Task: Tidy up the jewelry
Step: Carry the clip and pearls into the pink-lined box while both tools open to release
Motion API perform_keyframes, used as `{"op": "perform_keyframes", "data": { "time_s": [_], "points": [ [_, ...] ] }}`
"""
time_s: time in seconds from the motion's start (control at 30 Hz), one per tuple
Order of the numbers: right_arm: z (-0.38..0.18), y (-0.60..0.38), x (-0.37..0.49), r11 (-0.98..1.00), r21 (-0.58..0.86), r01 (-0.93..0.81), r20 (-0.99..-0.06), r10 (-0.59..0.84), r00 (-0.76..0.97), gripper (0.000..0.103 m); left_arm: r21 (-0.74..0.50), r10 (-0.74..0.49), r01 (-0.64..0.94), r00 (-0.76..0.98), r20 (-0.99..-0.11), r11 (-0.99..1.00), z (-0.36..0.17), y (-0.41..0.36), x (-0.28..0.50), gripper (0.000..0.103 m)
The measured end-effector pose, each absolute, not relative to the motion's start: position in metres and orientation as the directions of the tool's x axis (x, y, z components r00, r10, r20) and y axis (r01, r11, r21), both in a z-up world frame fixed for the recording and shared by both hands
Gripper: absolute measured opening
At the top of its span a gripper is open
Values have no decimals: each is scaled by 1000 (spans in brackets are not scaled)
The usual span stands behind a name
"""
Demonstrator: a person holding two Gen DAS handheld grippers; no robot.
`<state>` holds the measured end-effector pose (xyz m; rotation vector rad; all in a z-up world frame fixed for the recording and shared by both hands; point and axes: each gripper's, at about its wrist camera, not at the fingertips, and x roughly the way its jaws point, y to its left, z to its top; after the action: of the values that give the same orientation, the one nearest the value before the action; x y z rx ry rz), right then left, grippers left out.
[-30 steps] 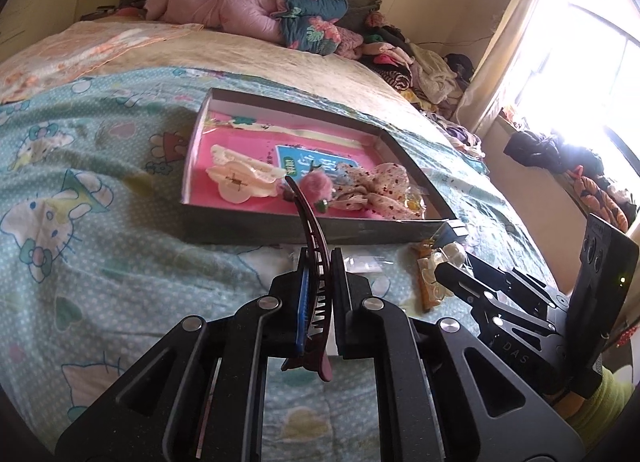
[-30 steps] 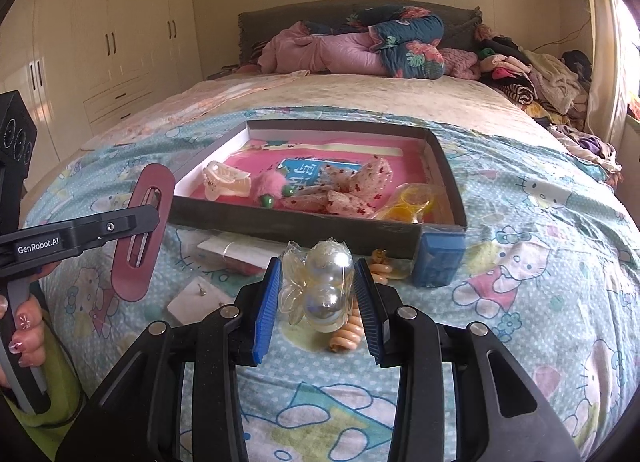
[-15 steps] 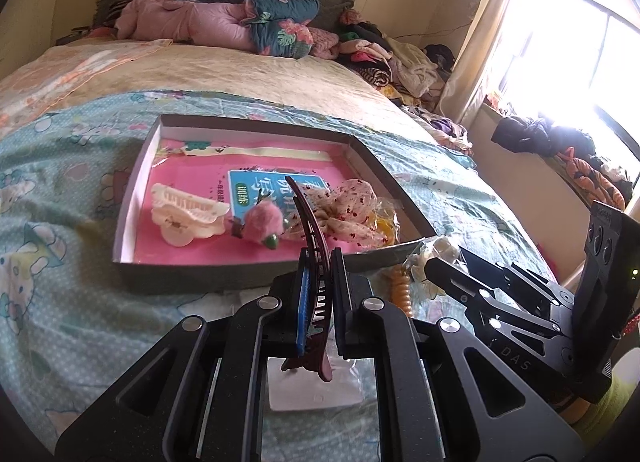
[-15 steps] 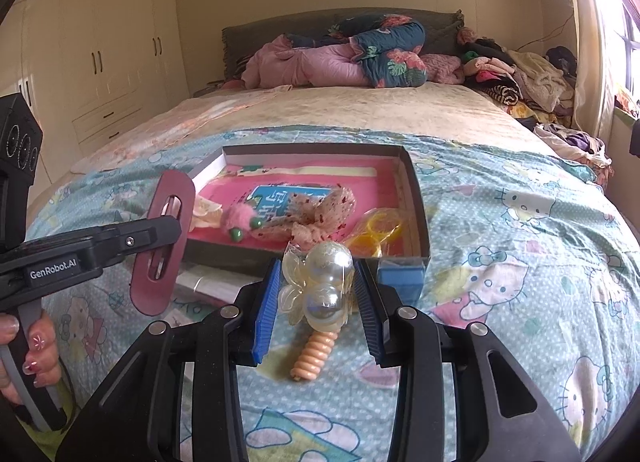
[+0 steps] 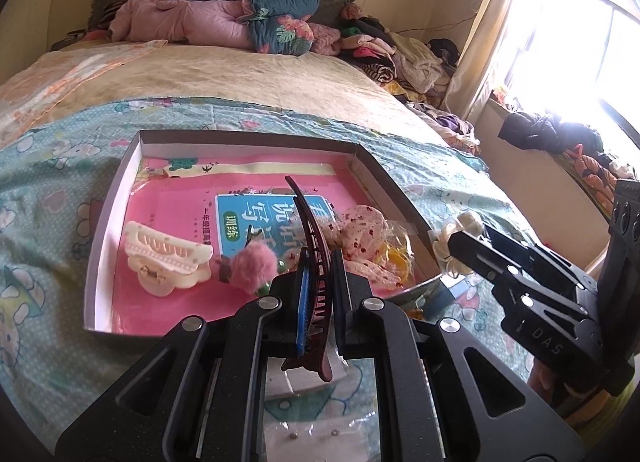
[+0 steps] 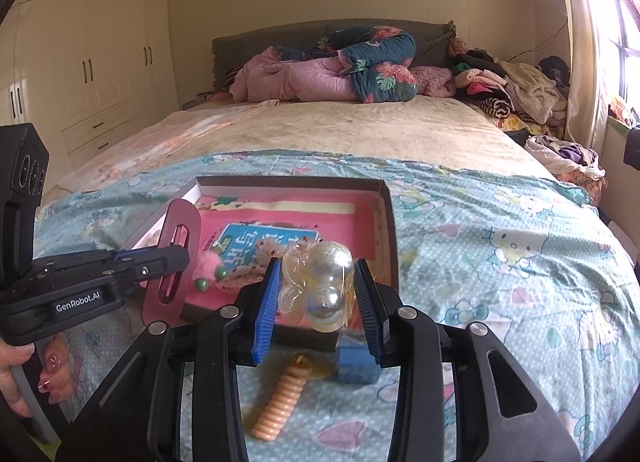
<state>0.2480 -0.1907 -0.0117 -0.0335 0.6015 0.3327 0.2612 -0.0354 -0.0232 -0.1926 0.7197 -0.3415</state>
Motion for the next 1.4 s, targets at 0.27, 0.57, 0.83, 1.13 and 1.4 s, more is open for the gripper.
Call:
{"op": "perform_keyframes", "data": {
  "time_s": [0.27,0.57,0.83,1.13,1.4],
  "points": [
    [-13,-193,274,951,52,-305,-565,280,776,35,-262,-350,235,709,-613,936,-19,-41,282,5],
    [-21,-189,306,951,52,-306,-589,276,759,35,-247,-327,218,709,-625,944,-24,-41,312,5],
    [-34,-180,332,947,64,-315,-628,284,725,35,-218,-287,190,719,-633,957,-27,-37,332,5],
    [-49,-170,351,945,61,-321,-667,278,691,35,-207,-250,149,721,-646,967,-34,-26,348,5],
    [-57,-171,351,942,84,-326,-673,295,678,36,-212,-236,124,706,-668,969,-46,-20,350,5]
  ]
}}
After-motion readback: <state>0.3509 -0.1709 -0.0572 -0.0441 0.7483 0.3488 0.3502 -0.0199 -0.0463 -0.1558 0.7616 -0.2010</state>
